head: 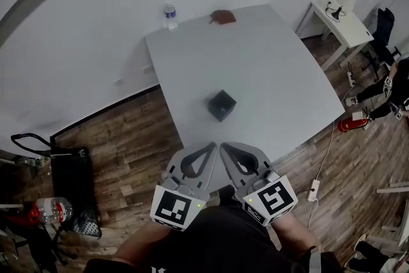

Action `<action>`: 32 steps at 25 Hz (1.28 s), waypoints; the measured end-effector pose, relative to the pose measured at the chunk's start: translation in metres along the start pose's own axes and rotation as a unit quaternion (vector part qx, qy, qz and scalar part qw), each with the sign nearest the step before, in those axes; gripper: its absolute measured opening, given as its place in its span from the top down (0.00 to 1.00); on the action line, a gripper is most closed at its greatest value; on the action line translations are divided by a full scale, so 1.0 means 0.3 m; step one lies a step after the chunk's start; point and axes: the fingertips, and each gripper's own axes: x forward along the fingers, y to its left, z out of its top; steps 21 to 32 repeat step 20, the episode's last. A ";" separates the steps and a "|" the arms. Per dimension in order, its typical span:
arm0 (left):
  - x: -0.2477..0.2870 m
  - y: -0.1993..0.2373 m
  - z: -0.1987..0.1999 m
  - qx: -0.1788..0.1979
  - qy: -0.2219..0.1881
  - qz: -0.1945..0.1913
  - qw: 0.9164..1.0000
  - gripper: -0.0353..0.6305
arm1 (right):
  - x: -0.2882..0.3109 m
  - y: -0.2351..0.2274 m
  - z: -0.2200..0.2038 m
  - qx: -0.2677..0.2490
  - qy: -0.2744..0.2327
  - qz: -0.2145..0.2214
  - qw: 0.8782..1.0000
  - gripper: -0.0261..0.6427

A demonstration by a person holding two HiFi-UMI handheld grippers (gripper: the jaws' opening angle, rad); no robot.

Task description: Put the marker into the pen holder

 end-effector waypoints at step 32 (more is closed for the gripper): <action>-0.088 -0.070 0.025 0.008 -0.031 -0.009 0.999 0.94 | -0.077 0.075 0.014 -0.022 -0.006 -0.017 1.000 0.94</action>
